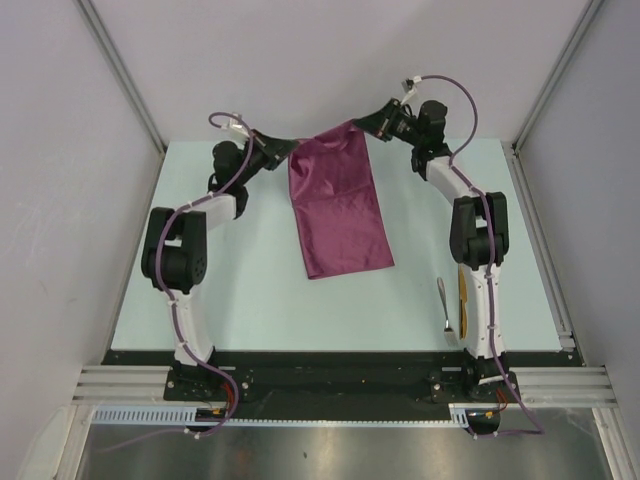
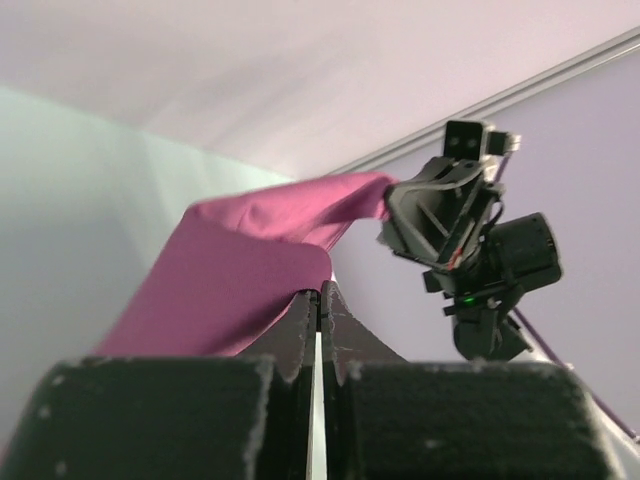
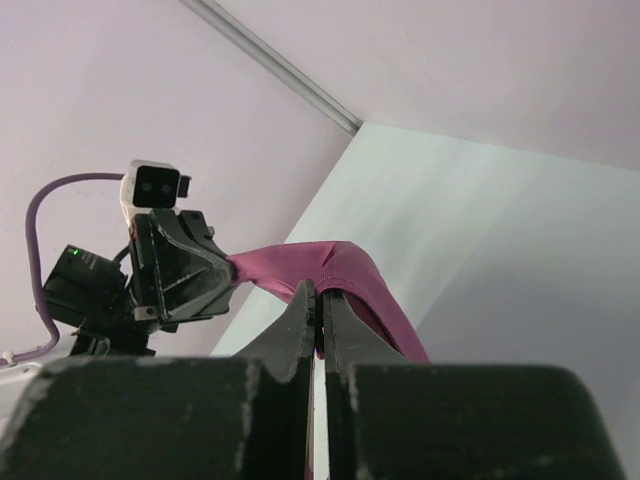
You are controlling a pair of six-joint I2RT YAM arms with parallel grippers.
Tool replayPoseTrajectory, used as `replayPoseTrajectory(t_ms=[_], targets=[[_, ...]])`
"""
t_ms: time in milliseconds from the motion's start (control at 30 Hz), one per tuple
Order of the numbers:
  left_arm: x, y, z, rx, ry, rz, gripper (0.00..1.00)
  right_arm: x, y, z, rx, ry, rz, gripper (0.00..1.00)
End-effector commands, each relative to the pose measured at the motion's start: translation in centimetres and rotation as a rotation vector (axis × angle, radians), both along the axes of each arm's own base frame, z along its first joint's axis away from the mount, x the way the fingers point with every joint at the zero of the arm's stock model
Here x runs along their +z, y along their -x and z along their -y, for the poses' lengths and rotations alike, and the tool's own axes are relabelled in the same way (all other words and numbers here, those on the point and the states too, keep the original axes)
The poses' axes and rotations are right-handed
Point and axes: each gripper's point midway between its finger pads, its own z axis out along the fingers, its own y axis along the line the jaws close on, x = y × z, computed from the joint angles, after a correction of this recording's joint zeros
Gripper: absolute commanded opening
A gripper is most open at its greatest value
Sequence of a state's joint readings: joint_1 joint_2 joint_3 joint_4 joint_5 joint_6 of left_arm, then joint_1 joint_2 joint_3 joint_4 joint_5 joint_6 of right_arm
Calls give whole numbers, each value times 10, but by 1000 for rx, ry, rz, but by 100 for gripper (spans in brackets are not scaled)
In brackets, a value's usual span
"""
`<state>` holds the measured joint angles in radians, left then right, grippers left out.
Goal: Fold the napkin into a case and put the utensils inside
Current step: Smooth out the square-folded napkin at the center of the board.
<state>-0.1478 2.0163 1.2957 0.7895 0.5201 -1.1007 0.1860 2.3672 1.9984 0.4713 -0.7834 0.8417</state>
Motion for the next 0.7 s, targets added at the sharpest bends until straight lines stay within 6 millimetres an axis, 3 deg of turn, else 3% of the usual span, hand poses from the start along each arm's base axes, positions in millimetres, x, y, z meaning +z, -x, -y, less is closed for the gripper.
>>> replayPoseTrajectory(t_ms=[0, 133, 333, 467, 667], targets=[[49, -12, -1, -31, 37, 135, 0, 11, -6, -5, 35, -33, 36, 0], [39, -11, 4, -61, 45, 104, 0, -9, -1, -4, 33, -13, -19, 0], [18, 8, 5, -79, -27, 24, 0, -23, 14, 5, 45, 9, -107, 0], [-5, 34, 13, -120, -44, -71, 0, -39, 34, 14, 51, 74, -232, 0], [-27, 99, 26, -177, -119, -152, 0, -65, 77, 44, 28, 136, -426, 0]])
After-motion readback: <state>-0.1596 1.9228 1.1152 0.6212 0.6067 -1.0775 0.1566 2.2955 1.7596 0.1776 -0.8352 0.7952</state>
